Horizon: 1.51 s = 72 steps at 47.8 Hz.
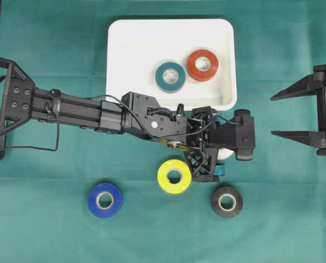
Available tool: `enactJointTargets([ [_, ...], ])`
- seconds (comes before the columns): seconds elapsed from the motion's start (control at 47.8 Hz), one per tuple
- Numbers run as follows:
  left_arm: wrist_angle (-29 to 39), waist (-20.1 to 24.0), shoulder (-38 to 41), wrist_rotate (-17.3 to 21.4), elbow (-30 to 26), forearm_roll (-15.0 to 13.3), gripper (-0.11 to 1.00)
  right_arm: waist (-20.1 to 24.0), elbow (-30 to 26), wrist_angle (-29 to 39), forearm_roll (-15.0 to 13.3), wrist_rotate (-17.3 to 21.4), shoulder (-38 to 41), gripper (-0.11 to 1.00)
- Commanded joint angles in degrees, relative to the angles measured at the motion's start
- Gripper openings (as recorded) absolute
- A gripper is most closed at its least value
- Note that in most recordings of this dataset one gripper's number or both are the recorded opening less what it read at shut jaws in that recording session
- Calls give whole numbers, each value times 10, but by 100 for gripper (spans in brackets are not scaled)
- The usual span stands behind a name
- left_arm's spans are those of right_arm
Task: Pick up the tape from a random location and place it into the white case.
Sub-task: 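Lower the left gripper into the white roll's hole and close it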
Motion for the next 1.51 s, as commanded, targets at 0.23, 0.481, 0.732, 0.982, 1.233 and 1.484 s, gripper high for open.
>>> enactJointTargets([
  [0.23, 5, 0, -5, -1, -1, 2, 91, -3, -8, -3, -1, -1, 3, 85],
  [0.481, 14, -4, -5, 1, -1, 2, 32, -4, -8, -2, -1, -2, 3, 85],
  [0.732, 15, -3, -5, 0, -1, 2, 27, -4, -8, -3, -2, -2, 4, 85],
  [0.982, 15, -4, -6, -1, -1, 2, 27, -4, -8, -3, -2, -2, 4, 85],
  [1.233, 15, -6, -9, -1, -1, 2, 27, -4, -9, -3, -1, -2, 4, 85],
  [1.484, 30, -13, -24, -1, -9, 2, 27, -4, -9, -3, -1, -1, 4, 85],
])
